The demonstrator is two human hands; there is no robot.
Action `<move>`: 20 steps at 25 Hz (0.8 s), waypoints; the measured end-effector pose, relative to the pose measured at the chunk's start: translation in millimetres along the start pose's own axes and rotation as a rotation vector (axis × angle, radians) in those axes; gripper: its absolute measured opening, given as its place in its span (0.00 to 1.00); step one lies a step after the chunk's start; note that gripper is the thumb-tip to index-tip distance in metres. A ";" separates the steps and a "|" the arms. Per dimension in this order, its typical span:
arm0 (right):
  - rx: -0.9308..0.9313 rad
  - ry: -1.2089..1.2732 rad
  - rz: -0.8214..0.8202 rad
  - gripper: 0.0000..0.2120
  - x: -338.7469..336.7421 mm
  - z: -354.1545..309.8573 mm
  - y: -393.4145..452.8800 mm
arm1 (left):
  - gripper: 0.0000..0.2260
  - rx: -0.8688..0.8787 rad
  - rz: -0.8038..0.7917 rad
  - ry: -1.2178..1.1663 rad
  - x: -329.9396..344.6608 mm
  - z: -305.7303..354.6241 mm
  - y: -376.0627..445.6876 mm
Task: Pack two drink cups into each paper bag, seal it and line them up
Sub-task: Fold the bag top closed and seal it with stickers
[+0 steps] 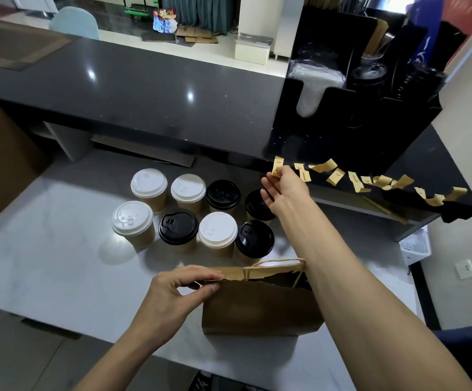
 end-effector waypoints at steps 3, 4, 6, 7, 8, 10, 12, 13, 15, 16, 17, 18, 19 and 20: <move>-0.026 -0.046 0.030 0.05 0.1 -4.6 -1.0 | 0.09 0.007 0.004 -0.004 0.6 1.4 -0.7; -0.032 -0.056 0.031 0.04 -0.6 -6.0 -2.0 | 0.09 0.007 0.004 -0.005 0.6 1.7 -1.1; -0.049 -0.073 0.020 0.04 -0.7 -7.6 -6.3 | 0.09 0.008 0.001 -0.008 0.0 2.4 -1.7; -0.063 -0.083 0.003 0.04 0.4 -7.7 -9.7 | 0.09 0.010 0.002 -0.011 -0.4 2.9 -1.7; -0.080 -0.094 -0.017 0.04 1.4 -7.4 -13.3 | 0.09 0.011 0.003 -0.014 -0.6 3.4 -1.4; -0.108 -0.121 -0.061 0.03 2.1 -6.9 -20.8 | 0.10 0.016 0.007 -0.011 0.4 4.4 -1.2; -0.127 -0.154 -0.111 0.04 -1.0 -6.9 -29.0 | 0.11 0.022 0.016 0.004 1.3 5.2 -2.7; -0.142 -0.170 -0.132 0.04 -4.8 -7.5 -33.4 | 0.11 0.025 0.020 0.014 1.6 5.6 -3.7; -0.199 -0.208 -0.157 0.04 -17.7 -8.6 -44.0 | 0.11 0.031 0.020 0.041 2.0 6.0 -5.0; -0.242 -0.235 -0.163 0.05 -25.5 -9.6 -49.6 | 0.11 0.038 0.021 0.057 2.0 6.0 -4.8; -0.289 -0.261 -0.165 0.05 -34.2 -10.3 -55.9 | 0.10 0.044 0.023 0.075 1.8 6.0 -5.4; -0.335 -0.280 -0.167 0.04 -43.2 -11.0 -62.9 | 0.10 0.046 0.025 0.091 1.7 6.2 -5.6; -0.377 -0.293 -0.169 0.04 -52.6 -11.7 -70.6 | 0.10 0.045 0.026 0.103 1.9 6.4 -6.1; -0.415 -0.299 -0.170 0.05 -62.2 -12.5 -78.4 | 0.11 0.043 0.025 0.113 2.4 6.7 -6.8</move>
Point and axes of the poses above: each hand's wrist, its own y-axis towards the middle knuckle, its own x-axis out of the palm, z = x × y, the point moved 2 cm from there along y, towards the middle knuckle, and after that the axes turned 5 degrees about -z, right-handed, at the moved point
